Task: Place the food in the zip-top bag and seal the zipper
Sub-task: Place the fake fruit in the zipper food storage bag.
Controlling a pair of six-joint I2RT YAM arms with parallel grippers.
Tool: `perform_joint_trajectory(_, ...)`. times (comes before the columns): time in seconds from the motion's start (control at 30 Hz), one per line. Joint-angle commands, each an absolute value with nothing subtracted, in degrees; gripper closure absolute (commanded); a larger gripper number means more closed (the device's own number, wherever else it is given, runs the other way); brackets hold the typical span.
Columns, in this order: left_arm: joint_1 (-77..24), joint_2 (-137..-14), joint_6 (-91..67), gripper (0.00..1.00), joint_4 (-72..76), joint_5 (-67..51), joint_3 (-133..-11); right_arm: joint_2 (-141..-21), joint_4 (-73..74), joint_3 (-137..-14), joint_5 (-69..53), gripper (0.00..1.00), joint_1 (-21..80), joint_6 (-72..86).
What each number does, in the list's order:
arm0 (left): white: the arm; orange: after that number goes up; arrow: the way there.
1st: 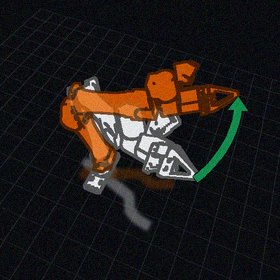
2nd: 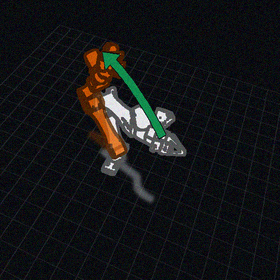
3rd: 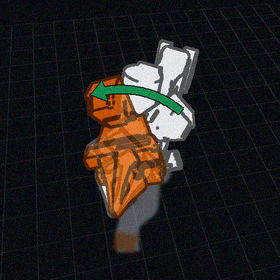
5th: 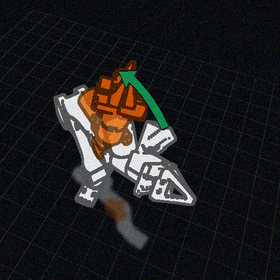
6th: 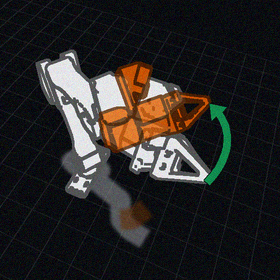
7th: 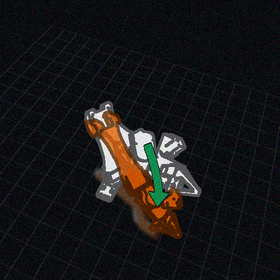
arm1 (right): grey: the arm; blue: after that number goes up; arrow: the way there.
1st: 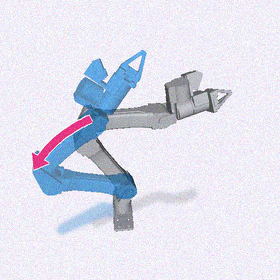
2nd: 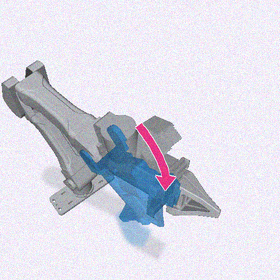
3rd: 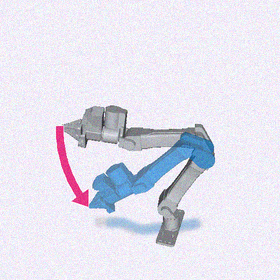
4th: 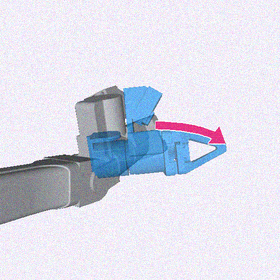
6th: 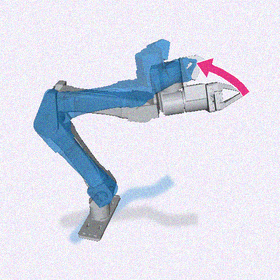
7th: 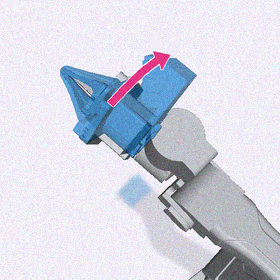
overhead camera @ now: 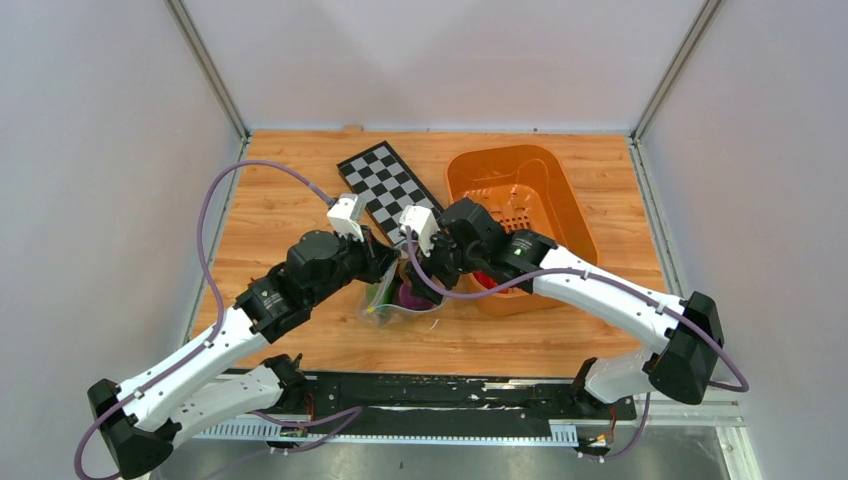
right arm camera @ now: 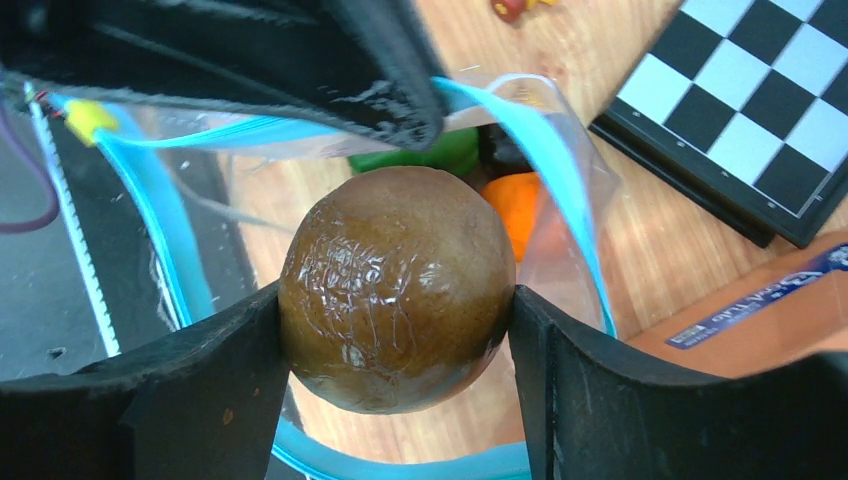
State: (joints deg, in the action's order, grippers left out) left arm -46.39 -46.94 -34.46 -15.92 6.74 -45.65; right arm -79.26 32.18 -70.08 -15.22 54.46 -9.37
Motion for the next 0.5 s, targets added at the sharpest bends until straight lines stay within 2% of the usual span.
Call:
perform_joint_trajectory(0.0, -46.1, -45.6, -34.9, 1.0, -13.5, 7.7, -46.9, -79.2, 24.1, -72.1, -9.9, 0.25, 54.5, -6.1)
perform_joint_trajectory(0.2, -46.2, -44.0, -34.8, 1.0, -14.1, 9.4, -46.1, -77.3, 15.5, -68.4, -15.9, 0.1, 54.5, -3.4)
perform_joint_trajectory(0.47, -46.2, -43.4, -35.1, 1.0, -14.3, 10.2, -45.3, -71.6, 12.7, -66.0, -21.0, 0.08, 54.3, -3.3)
